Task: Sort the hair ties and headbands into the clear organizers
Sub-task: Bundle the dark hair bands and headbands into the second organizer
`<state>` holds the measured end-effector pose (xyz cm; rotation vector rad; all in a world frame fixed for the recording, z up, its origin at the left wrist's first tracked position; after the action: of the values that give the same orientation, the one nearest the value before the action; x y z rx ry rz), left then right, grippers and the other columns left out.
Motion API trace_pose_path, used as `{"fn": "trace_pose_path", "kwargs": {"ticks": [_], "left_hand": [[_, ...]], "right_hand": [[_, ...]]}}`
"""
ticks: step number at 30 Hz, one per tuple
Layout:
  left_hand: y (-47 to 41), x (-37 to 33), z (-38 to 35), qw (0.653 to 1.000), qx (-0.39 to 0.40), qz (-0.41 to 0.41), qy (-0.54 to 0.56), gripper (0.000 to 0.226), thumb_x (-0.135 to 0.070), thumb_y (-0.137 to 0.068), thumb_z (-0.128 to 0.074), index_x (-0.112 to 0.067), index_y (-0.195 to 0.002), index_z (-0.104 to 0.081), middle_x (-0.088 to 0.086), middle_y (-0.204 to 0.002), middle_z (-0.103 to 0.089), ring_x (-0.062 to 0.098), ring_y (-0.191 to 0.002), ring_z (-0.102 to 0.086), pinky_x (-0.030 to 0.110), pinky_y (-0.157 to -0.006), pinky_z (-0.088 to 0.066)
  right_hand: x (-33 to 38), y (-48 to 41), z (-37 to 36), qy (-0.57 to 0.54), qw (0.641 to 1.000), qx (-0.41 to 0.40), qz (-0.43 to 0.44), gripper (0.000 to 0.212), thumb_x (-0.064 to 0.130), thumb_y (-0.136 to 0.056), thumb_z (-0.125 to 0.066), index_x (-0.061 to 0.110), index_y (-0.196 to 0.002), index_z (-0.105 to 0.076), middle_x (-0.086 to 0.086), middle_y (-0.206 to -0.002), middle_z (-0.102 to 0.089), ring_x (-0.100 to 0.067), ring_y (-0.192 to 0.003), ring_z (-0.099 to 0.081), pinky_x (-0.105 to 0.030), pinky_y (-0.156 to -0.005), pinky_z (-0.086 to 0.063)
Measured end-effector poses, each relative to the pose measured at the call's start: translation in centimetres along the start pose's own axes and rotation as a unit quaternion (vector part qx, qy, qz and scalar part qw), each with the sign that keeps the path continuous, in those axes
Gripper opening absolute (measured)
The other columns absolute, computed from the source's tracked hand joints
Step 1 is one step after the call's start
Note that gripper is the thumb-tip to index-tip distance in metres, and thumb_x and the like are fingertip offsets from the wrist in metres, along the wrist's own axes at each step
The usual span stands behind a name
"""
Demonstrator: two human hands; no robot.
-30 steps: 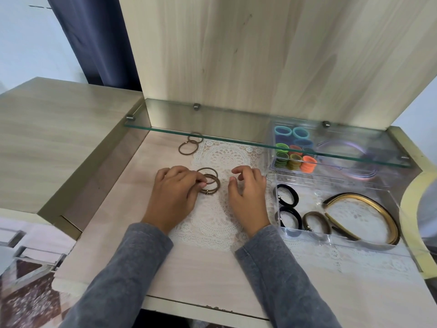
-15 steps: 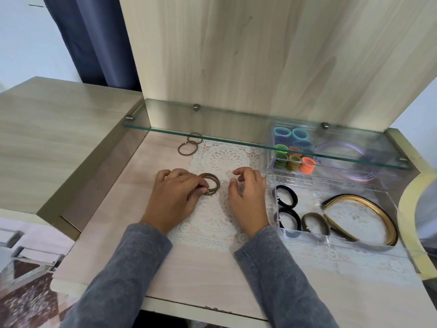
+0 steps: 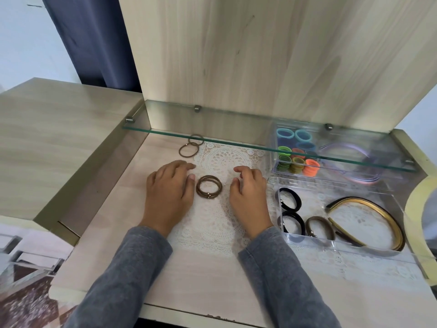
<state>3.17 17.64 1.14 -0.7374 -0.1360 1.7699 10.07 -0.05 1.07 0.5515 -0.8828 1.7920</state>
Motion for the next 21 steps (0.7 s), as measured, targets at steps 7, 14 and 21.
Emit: {"fn": "trace_pose_path", "kwargs": {"ticks": [7, 14, 21], "left_hand": [[-2.5, 2.7, -2.1, 0.987, 0.097, 0.124, -0.019, 0.047, -0.037, -0.102, -0.037, -0.027, -0.149, -0.04, 0.007, -0.157, -0.034, 0.024, -0.146, -0.026, 0.046, -0.12, -0.015], [-3.8, 3.8, -3.0, 0.984, 0.12, 0.129, -0.04, 0.05, -0.043, -0.102, -0.032, -0.042, -0.152, -0.03, 0.002, -0.162, -0.026, 0.023, -0.15, -0.017, 0.048, -0.122, -0.006], [-3.5, 3.7, -2.9, 0.985, 0.111, 0.125, -0.031, 0.044, -0.041, -0.103, -0.033, -0.038, -0.146, -0.042, -0.001, -0.162, -0.026, 0.021, -0.151, -0.016, 0.046, -0.122, -0.002]], "right_hand": [[0.8, -4.1, -1.6, 0.122, 0.991, 0.047, -0.013, 0.047, 0.014, -0.095, -0.042, 0.026, -0.14, -0.047, -0.009, -0.124, -0.053, -0.027, -0.113, -0.042, -0.04, -0.098, -0.033], [2.3, -8.0, -5.2, 0.207, 0.97, 0.123, 0.02, 0.065, 0.009, -0.09, -0.038, 0.045, -0.144, -0.033, -0.007, -0.129, -0.043, -0.031, -0.12, -0.038, -0.046, -0.102, -0.031], [2.9, -9.7, -7.7, 0.256, 0.952, 0.167, 0.026, 0.075, 0.005, -0.086, -0.037, 0.054, -0.142, -0.028, -0.011, -0.141, -0.028, -0.031, -0.125, -0.028, -0.048, -0.105, -0.025]]}}
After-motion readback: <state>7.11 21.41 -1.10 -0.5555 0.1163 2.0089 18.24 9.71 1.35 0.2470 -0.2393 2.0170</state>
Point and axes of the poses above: each hand's wrist, its own y-axis away from the middle knuckle, its own z-axis out of the back of the hand, x = y × z, the point moved 7 cm from there along -y, towards the middle knuckle
